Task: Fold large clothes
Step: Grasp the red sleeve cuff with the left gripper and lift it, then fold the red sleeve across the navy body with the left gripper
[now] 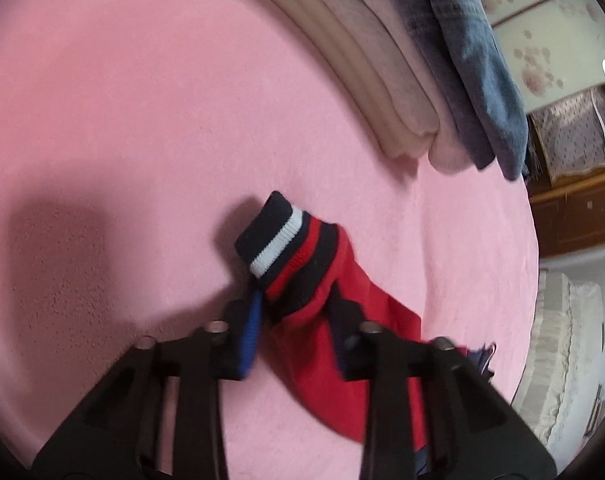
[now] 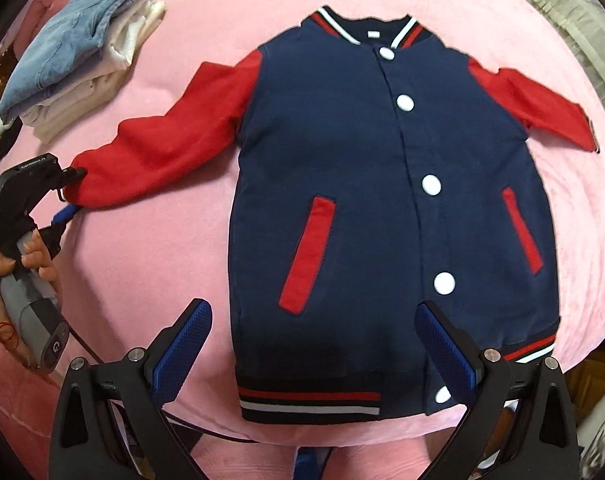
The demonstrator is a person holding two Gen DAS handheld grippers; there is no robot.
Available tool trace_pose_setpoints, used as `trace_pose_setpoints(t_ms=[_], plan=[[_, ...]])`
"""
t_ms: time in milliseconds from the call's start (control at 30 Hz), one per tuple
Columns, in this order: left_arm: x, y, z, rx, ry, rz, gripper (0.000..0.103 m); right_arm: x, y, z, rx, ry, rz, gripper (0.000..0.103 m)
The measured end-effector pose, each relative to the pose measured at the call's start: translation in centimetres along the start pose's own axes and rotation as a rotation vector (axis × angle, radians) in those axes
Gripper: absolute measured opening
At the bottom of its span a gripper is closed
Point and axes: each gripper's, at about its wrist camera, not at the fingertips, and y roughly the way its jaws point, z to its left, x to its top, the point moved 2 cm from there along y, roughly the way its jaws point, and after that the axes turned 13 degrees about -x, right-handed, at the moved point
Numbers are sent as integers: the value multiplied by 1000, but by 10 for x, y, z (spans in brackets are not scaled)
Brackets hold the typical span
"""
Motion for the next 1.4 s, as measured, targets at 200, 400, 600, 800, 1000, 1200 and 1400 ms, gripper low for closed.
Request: trace_pose_setpoints(t_ms=[200,400,600,800,1000,1200,1400], plan=[[17,-18,-33,52,64,-187,17,18,12,0,17,-18,-36,103],[-18,-29,-159,73,344,-364,17,34,22,-28,39,1,-57,103],[-92,-31,-274,-53,630,-429,17,49,34,-92,45,20,-79,103],[-175,28,-348,-155,737,-287,17,69,50,-179,13,73,-103,103],[-258,140,-373,-125,854,66,27,88,76,-282,-63,154,-114,103],[-273,192,-364,-126,838,282,67,100,102,-355,-55,249,-106,103],[-266,168,-360,-69,852,206,78,127,114,-345,113,219,-117,102]])
